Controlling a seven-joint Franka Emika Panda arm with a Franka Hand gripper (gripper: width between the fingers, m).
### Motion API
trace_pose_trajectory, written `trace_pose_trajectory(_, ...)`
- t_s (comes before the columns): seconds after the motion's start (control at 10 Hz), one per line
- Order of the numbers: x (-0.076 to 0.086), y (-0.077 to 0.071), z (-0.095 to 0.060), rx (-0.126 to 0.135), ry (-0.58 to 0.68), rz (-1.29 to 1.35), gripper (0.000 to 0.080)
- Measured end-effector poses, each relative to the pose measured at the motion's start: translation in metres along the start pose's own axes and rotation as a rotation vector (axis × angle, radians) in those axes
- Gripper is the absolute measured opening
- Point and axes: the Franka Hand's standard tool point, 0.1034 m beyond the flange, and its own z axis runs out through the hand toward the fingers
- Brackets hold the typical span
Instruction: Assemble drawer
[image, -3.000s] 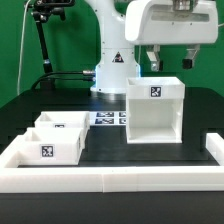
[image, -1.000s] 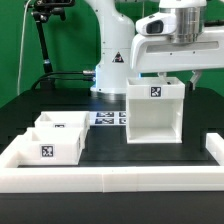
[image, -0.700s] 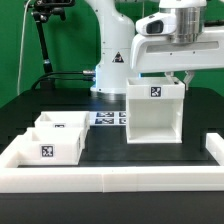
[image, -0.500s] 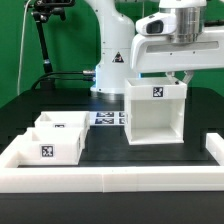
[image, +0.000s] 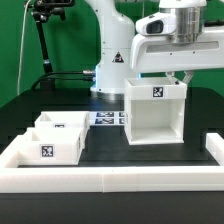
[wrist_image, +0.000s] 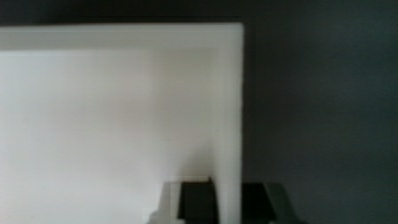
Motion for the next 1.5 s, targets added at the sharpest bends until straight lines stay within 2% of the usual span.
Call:
trace_pose_trajectory(0.1, 0.001, 0.0, 0.0, 0.0, 0.0, 0.0, 0.0037)
trace_pose_trajectory(0.2, 0.011, 0.003, -0.002, 0.003, 0.008, -0.003, 0.0037)
trace_pose_trajectory(0.6, 0.075, 0.014, -0.008, 0.02, 0.057, 0.004, 0.0038)
trace_pose_trajectory(0.7, 0.084, 0.017, -0.009, 0.021, 0.067, -0.002, 0.0038)
trace_pose_trajectory(1.0, 0.084, 0.016, -0.009, 0.022, 0.067, 0.008, 0.0038)
trace_pose_trajectory(1.3, 0.084, 0.013, -0.009, 0.034, 0.065, 0.171, 0.0038)
trace_pose_trajectory(1.4, 0.086, 0.015, -0.008, 0.047, 0.067, 0.229, 0.0038)
trace_pose_trajectory(1.5, 0.095, 0.023, -0.01, 0.067, 0.079, 0.301, 0.0038)
